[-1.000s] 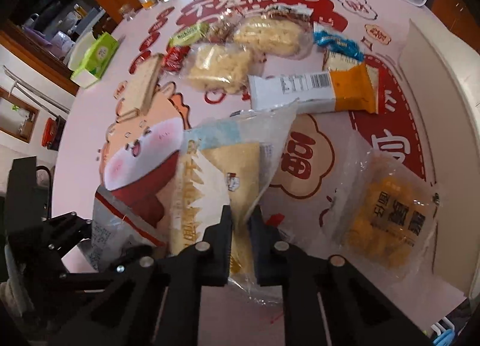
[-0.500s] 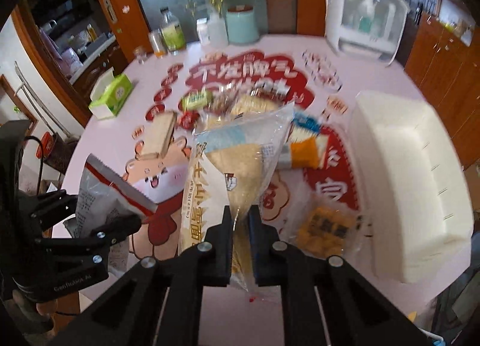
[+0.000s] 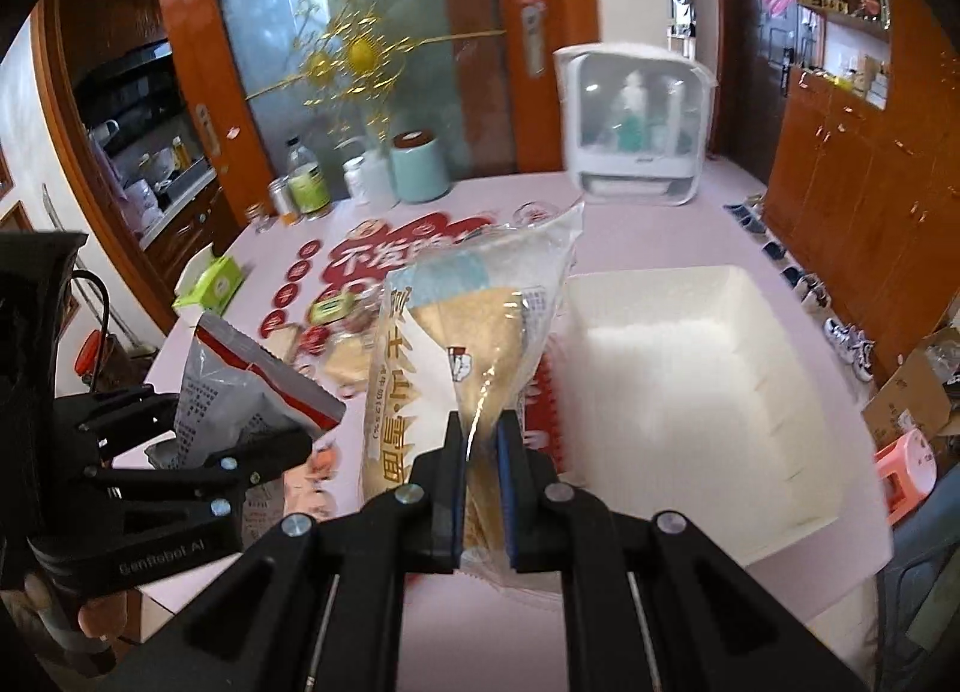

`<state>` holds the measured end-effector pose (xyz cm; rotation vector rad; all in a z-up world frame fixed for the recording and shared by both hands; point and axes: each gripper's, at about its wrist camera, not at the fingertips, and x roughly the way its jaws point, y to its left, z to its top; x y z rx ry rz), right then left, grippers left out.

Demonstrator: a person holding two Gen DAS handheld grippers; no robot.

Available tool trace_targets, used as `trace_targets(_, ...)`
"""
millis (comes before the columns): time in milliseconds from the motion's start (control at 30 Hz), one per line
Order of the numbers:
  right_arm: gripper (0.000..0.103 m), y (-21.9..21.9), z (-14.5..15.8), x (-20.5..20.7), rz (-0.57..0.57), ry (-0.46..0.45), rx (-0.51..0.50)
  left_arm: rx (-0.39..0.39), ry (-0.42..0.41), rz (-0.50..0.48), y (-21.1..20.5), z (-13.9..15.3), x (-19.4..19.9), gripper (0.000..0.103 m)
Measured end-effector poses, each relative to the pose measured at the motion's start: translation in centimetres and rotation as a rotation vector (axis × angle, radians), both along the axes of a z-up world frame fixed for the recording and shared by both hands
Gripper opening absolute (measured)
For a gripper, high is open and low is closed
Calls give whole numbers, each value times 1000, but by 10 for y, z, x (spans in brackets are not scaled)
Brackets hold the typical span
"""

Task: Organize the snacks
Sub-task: 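Carry both packets over the white tray and release them inside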

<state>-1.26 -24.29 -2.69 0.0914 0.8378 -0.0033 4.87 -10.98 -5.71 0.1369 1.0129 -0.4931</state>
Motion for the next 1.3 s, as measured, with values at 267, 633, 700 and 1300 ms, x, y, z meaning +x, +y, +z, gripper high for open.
trace_targets(267,9,-125,-3,-7,-83,-11,-103,-1,14,44,-126,-15,9,48)
trace_targets(633,9,-198,-38,19,-94,72,-101,77,68,95,-205,-51,34,49)
trace_targets(700,10,-203,-46,23,-90,90,-98,87,76,101,-211,-55,38,49)
trace_targets(1300,49,-208,-53,36,-61,72,-99,89,132,133,-207,-63,44,97)
